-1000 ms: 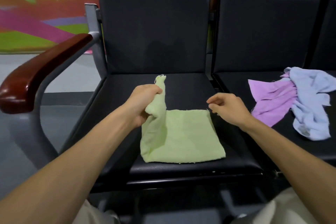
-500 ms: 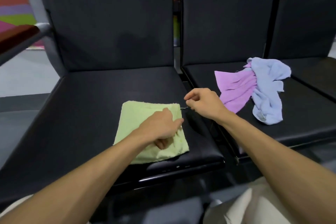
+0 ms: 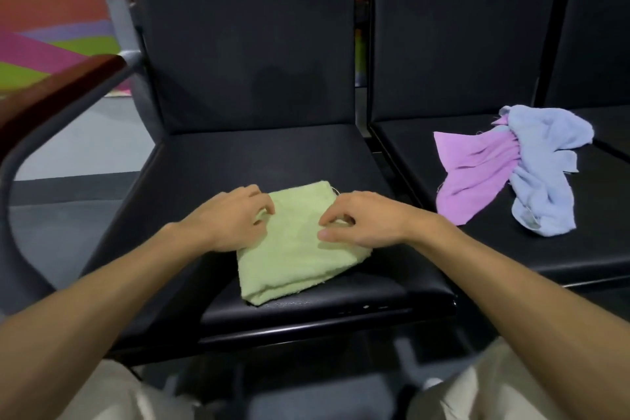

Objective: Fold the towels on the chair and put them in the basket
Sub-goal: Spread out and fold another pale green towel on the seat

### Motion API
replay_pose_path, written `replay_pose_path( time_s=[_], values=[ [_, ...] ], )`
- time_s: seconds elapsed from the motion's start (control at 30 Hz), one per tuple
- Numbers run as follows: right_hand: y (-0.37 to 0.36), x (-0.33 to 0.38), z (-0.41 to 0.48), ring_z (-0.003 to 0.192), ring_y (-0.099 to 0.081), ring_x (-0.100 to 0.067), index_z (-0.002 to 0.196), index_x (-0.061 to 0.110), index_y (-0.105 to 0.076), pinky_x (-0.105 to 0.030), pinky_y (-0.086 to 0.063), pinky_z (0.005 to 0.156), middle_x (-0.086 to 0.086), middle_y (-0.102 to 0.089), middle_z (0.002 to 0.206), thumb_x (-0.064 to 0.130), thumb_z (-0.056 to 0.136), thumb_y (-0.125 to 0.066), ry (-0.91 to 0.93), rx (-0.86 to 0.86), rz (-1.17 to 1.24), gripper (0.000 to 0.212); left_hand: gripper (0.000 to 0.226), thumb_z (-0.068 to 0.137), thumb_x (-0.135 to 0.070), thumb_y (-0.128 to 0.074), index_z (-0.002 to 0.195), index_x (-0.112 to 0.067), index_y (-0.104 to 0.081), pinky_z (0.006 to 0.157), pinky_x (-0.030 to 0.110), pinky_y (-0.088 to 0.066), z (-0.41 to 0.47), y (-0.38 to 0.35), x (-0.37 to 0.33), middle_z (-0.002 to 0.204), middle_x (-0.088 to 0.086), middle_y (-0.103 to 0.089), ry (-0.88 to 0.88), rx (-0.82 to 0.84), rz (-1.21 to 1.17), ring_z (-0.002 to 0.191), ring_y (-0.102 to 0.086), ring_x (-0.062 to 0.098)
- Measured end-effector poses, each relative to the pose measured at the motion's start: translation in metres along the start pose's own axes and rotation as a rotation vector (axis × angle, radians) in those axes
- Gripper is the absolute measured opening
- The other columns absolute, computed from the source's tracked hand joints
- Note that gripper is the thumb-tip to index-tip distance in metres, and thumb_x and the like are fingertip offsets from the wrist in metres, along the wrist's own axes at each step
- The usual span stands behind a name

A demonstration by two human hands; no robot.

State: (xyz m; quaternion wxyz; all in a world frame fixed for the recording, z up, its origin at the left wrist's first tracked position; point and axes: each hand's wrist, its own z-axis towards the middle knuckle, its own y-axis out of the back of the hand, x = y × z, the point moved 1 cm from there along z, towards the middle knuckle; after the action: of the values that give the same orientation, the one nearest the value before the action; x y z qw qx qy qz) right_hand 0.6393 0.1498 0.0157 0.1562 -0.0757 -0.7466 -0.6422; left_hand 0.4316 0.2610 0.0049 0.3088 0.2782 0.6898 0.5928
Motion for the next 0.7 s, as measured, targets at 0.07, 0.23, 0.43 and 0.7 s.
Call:
replay_pose_path(
  time_s=[0.07,0.23,0.43,0.7],
  values=[
    [-0.002,0.010,0.011,0.115,-0.047,-0.012,0.125,0.032,-0.061,-0.039,-0.027,0.104,0.013,-0.057,0.122,0.060,0.093,-0.043,-0.026,0.023,-0.107,0.046,0.028,0.096,-0.037,-0.044,0.123,-0.032,-0.052,0.095,0.032,-0.036,-0.012,0.002,0.010,0.110,-0.012,-0.046,0.002,-0.025,0.030,0.110,-0.045,0.010],
    [-0.015,0.028,0.042,0.145,-0.021,-0.018,0.144,0.029,-0.039,-0.052,0.000,0.116,0.008,-0.032,0.154,0.053,0.096,-0.035,-0.016,0.113,-0.282,0.054,0.015,0.090,-0.040,-0.061,0.099,-0.030,-0.066,0.077,0.025,-0.045,-0.045,0.005,0.027,0.092,-0.006,-0.058,-0.024,-0.021,-0.367,0.083,-0.054,0.008],
    [-0.017,0.029,0.071,0.140,-0.023,-0.022,0.135,0.029,-0.048,-0.050,-0.006,0.115,0.002,-0.036,0.148,0.051,0.093,-0.047,-0.045,-0.056,-0.307,0.048,0.045,0.076,-0.041,-0.078,0.116,-0.037,-0.057,0.093,0.010,-0.033,-0.058,-0.002,0.046,0.109,-0.022,-0.046,-0.116,0.078,-0.341,0.108,-0.038,-0.003],
    [-0.013,0.023,0.035,0.112,-0.045,-0.008,0.108,0.032,-0.057,-0.033,-0.041,0.099,0.012,-0.049,0.113,0.069,0.083,-0.048,0.039,0.008,-0.030,0.045,0.034,0.086,-0.028,-0.069,0.114,-0.040,-0.054,0.099,0.013,-0.031,-0.049,-0.018,0.067,0.115,-0.023,-0.038,-0.134,-0.072,-0.349,0.115,-0.033,-0.002]
  ],
)
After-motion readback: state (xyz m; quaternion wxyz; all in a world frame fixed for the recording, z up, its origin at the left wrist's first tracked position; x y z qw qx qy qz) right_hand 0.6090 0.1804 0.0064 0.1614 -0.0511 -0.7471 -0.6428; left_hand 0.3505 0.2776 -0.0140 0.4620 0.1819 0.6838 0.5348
